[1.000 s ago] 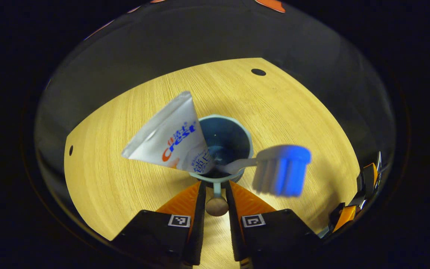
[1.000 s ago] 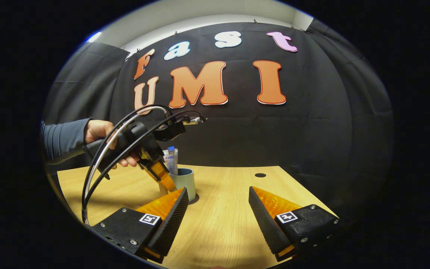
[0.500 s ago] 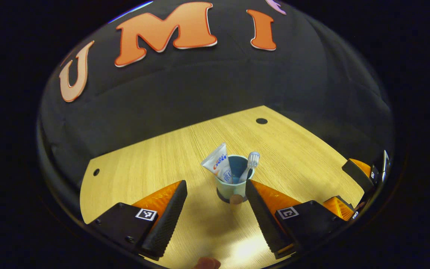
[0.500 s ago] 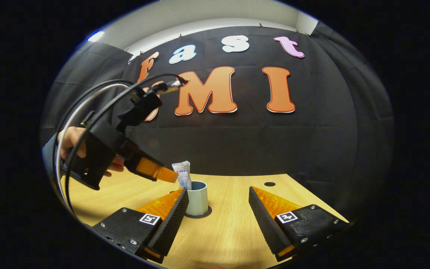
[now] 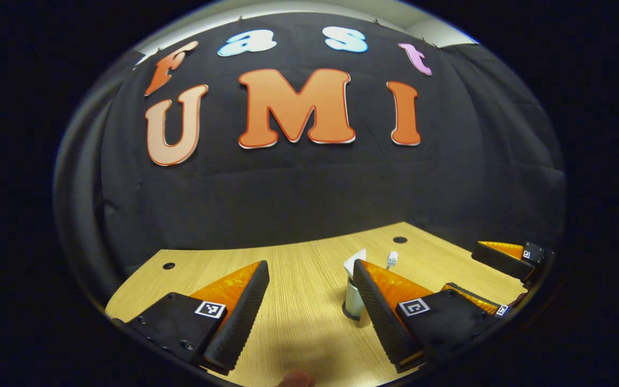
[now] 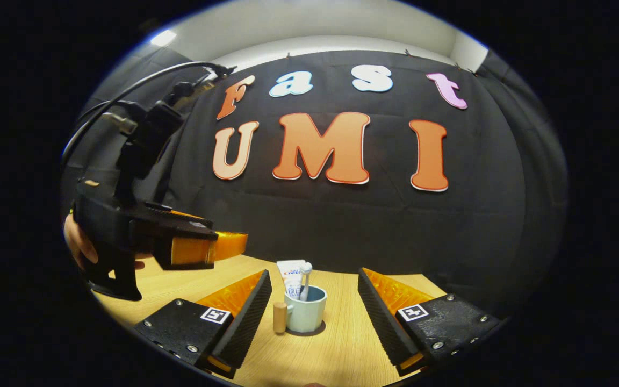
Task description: Put the toothbrush and toothpaste on the desktop into the cup, then pick up the cup and place it on the coaster on the desktop.
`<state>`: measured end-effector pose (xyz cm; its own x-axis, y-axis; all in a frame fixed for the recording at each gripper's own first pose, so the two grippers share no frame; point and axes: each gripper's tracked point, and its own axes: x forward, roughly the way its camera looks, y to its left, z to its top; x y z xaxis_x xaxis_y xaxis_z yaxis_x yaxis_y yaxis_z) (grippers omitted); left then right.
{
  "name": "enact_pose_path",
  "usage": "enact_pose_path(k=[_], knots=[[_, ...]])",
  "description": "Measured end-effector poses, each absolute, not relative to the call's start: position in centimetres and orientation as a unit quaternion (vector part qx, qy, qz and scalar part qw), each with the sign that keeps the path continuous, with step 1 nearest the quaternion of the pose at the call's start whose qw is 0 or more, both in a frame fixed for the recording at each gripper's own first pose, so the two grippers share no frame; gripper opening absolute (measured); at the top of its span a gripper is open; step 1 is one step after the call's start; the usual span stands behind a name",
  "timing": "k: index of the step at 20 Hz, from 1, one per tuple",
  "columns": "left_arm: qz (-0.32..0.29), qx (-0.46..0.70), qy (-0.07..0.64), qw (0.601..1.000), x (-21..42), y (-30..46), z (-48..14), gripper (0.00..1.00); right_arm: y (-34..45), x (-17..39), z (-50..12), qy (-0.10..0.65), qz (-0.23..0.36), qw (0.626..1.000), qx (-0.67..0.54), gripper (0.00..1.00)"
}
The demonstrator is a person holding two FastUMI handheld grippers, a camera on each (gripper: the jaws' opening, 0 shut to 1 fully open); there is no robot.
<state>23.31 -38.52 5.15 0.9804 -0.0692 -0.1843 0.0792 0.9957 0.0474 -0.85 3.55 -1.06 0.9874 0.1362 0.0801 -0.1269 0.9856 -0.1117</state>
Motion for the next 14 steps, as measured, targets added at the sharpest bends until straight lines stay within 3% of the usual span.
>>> enact_pose_path(k=[4,14], knots=[[0.013,0.034,0.042,0.998,22.8,-36.3,6.1,1.0,6.2,-0.2,0.5,-0.055,0.081,0.994,-0.045,0.97],[0.073,0.027,-0.037,0.996,18.6,-29.4,8.1,1.0,5.5,1.2,0.7,-0.045,0.026,0.998,-0.036,0.99]])
